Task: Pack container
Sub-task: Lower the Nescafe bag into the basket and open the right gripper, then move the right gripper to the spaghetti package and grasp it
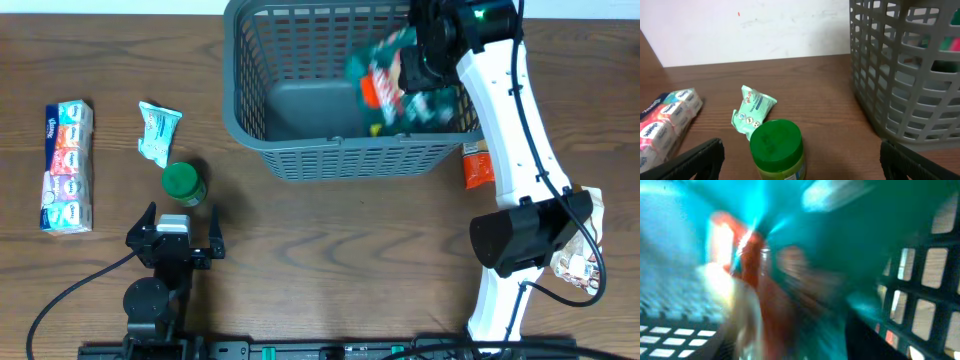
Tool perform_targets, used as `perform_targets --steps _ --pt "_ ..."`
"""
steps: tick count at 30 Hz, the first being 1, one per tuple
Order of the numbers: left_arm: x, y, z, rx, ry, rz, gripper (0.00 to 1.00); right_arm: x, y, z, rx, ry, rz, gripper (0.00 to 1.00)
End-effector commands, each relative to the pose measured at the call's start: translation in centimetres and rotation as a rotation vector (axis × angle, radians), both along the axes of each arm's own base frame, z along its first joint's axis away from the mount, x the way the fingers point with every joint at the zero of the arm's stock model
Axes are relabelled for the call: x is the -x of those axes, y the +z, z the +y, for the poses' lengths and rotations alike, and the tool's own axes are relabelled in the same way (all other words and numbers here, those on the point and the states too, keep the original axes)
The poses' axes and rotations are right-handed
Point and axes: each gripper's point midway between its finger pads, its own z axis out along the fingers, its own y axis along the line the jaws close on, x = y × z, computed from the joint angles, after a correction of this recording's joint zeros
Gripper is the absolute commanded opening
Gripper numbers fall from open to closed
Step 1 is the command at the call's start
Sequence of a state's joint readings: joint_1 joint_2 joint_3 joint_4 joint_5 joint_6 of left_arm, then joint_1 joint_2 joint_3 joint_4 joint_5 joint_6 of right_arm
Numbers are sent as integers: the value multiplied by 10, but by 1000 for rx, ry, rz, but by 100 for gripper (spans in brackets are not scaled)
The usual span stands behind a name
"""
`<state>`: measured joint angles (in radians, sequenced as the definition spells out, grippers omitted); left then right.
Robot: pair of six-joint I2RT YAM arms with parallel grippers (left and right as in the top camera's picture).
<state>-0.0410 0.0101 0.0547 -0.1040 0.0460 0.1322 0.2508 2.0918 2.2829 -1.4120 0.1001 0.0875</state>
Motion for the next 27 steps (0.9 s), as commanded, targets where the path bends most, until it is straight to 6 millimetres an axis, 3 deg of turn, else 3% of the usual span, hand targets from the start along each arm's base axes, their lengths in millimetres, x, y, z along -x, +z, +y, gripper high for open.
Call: perform_targets --steps 1,9,13,17,21,24,27 --pt "0 -14 0 -7 0 31 99 -1 20 -6 7 -25 -57 53" --pt "0 -14 0 -7 0 31 99 -3 22 -4 9 -1 -68 63" --pt "0 -14 0 -7 0 31 99 -3 41 -5 0 4 -116 67" --pt "0 -14 0 -7 0 31 99 -3 86 -5 -11 37 -234 76" --pt "0 -14 0 -7 0 31 99 7 147 -14 -17 41 -394 86" --pt "0 -14 0 -7 0 31 99 21 191 -40 12 -41 -514 89" --pt "0 -14 0 -7 0 31 99 40 222 -76 29 -150 -592 89"
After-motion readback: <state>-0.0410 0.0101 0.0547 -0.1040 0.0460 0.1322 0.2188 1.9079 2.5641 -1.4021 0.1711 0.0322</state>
